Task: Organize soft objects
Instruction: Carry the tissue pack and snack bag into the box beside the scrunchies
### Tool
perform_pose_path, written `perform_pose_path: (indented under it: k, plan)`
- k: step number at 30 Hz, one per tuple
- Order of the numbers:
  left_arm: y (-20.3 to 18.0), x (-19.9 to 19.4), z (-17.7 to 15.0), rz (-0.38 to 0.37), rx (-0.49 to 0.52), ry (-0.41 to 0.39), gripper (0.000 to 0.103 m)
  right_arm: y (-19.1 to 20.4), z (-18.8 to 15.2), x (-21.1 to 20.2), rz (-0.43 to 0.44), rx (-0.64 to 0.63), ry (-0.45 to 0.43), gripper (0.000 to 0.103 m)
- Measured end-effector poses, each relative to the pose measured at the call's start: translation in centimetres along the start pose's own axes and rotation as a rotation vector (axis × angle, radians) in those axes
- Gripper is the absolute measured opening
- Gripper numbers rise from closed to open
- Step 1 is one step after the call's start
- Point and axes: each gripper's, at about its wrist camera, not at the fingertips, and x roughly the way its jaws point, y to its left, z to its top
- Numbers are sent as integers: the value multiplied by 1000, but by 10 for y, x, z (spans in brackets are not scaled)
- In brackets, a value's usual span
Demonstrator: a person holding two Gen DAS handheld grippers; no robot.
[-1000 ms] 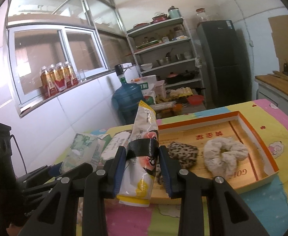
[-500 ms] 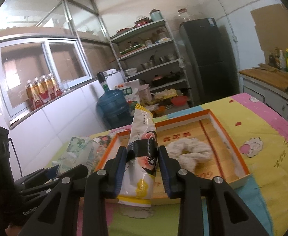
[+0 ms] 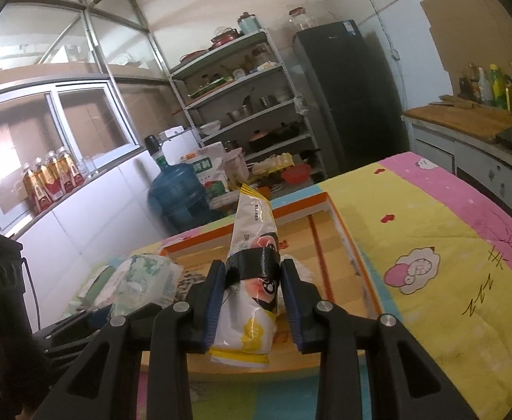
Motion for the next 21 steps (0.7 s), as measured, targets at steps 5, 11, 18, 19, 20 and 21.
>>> perform_pose_path:
  k: [5,11,18,19,20,21]
  plan:
    - [-4,21,3,-4,-14,27,50,-12,0,7,-12,14,16,33]
    - [-2,36,6,-2,-30,43,50,-21,2,16,-14,25,30,33]
    - [-1,53,5,-2,-49,76,50,-25,1,27,-14,36,63,33]
    - [-1,55,5,-3,-51,80,50,-26,1,29,-13,39,67,33]
    - [-2,56,4,-3,-51,84,50,-27,1,30,-10,43,73,33]
    - [-3,58,4,-3,-51,88,50,-28,1,31,-9,46,76,33]
